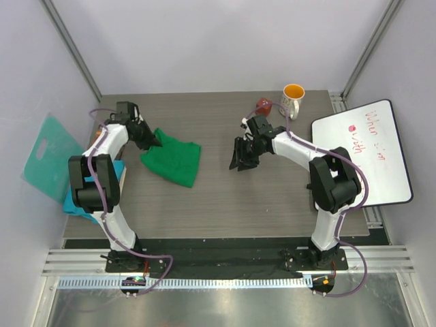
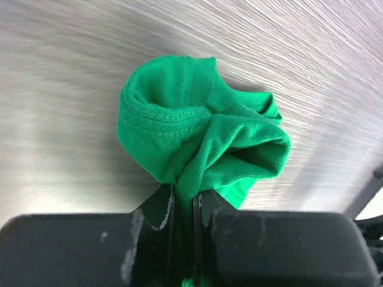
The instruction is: Fold and stack the t-shirts
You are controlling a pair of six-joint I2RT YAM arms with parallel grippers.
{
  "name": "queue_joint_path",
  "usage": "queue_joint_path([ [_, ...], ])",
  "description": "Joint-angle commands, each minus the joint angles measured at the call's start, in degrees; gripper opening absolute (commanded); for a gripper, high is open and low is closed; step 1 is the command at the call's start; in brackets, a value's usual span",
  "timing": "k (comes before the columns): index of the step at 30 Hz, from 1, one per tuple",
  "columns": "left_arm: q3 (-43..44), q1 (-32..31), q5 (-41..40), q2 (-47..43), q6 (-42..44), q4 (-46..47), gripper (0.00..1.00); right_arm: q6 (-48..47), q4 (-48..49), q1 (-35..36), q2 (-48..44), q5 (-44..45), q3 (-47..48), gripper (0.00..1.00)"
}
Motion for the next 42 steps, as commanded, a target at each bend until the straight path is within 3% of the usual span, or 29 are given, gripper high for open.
queue_joint_path([
  [1, 0.4, 2.9, -5.0, -6.1, 4.5, -6.7, 0.00, -0.8, 1.8, -0.5, -3.6, -0.4, -3.2, 0.46],
  [11, 1.1, 5.7, -17.1, -19.1, 11.0, -17.1, 0.00, -2.1, 3.5, -2.9, -4.9, -2.5, -7.4, 0.46],
  [18, 1.9, 13.4, -23.9, -24.2, 11.2, -21.7, 0.00, -2.9, 3.8, -4.2, -3.4, -4.8, -7.6, 0.46],
  [24, 2.7, 15.8, -27.2, -23.6, 10.8, -23.9, 0.00, -2.7, 3.7, -4.2, -2.0, -6.6, -6.4, 0.46],
  [38, 15.9, 16.6, -33.7, -21.9, 11.0, -27.9, 0.00, -1.5, 4.0, -4.2, 0.9, -9.6, -5.9, 0.45],
  [42, 12.6, 16.6, -38.3, -23.0, 11.6, -27.8, 0.00, -1.0, 3.9, -4.2, 1.6, -10.2, -5.1, 0.46],
])
